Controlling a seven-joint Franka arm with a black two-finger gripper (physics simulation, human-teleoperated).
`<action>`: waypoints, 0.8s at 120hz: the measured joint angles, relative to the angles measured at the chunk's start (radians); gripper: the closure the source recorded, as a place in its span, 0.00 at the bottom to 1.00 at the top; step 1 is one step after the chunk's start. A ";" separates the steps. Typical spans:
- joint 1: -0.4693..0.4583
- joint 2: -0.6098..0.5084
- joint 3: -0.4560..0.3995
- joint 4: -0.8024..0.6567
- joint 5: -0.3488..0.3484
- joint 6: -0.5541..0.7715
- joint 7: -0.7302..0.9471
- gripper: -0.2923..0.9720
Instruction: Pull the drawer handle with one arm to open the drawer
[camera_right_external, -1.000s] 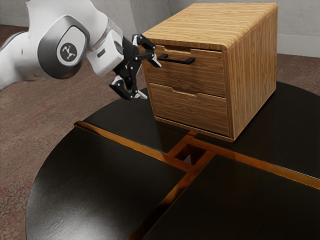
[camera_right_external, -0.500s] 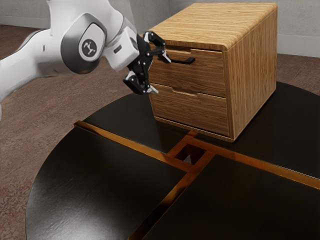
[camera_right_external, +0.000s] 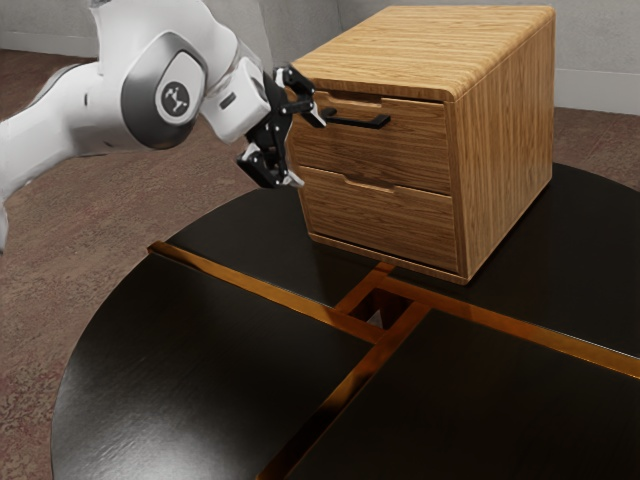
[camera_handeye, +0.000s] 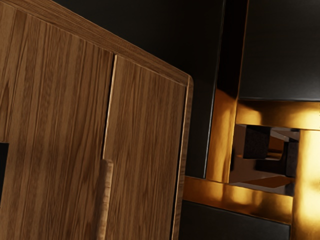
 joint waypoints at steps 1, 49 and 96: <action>0.000 0.003 0.001 0.000 0.000 0.001 0.000 0.23; 0.009 0.083 0.020 0.075 -0.006 0.012 -0.008 0.23; 0.013 0.156 0.022 0.155 -0.025 0.015 -0.014 0.23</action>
